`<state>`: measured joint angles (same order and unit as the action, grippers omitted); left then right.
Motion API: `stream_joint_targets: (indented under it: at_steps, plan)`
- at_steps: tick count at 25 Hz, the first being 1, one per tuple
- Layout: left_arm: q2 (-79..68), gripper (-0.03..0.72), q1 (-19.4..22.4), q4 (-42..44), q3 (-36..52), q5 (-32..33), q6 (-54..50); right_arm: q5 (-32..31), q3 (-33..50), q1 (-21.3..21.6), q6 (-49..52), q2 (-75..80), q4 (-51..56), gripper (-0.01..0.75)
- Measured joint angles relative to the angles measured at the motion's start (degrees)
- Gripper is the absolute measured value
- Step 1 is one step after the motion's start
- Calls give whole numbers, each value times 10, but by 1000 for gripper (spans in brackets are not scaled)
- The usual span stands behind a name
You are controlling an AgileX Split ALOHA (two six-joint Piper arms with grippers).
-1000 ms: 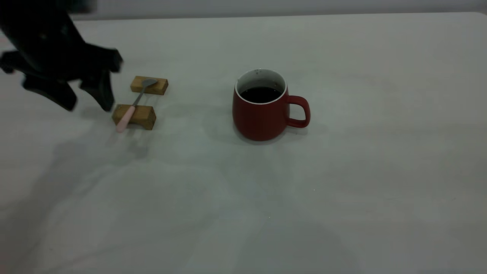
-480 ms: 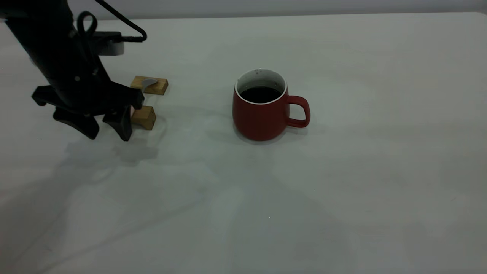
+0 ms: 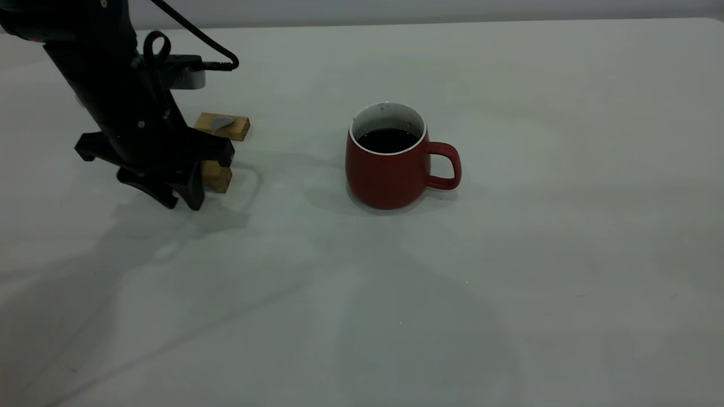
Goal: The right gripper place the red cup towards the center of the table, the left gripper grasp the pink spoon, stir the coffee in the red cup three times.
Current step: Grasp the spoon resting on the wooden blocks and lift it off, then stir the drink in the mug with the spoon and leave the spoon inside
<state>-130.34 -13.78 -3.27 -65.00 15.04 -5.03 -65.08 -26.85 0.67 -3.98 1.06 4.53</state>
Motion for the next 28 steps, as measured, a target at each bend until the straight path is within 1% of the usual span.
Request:
stream_joint_targets:
  at_steps: [1, 2, 4, 6, 9, 12, 13, 16, 18, 22, 23, 25, 28]
  plan:
    - [0, 177, 0, -1, 0, 1, 1, 0, 0, 0, 0, 0, 0, 588]
    - [0, 162, 0, -2, 0, 1, 1, 0, 0, 0, 0, 0, 0, 588]
    - [2, 166, 0, -4, -5, 14, 1, 0, 0, 0, 0, 0, 0, 588]
    - [14, 166, 0, -4, -17, 45, 0, 0, 0, 0, 0, 0, 0, 588]
    - [51, 166, 0, -13, -62, 132, -22, 0, 0, 0, 0, 0, 0, 588]
    - [87, 166, 0, -60, -119, 229, -71, 0, 0, 0, 0, 0, 0, 588]
    - [97, 166, 0, -90, -138, 265, -81, 0, 0, 0, 0, 0, 0, 588]
    - [110, 166, 0, -179, -181, 339, -95, 0, 0, 0, 0, 0, 0, 588]
    - [110, 166, 0, -265, -199, 380, -128, 0, 0, 0, 0, 0, 0, 588]
    - [110, 166, 0, -445, -205, 431, -231, 0, 0, 0, 0, 0, 0, 588]
    - [110, 166, 0, -505, -205, 442, -251, 0, 0, 0, 0, 0, 0, 588]
    - [110, 166, 0, -598, -205, 455, -274, 0, 0, 0, 0, 0, 0, 588]
    - [110, 166, -1, -703, -205, 462, -284, 0, 0, 0, 0, 0, 0, 588]
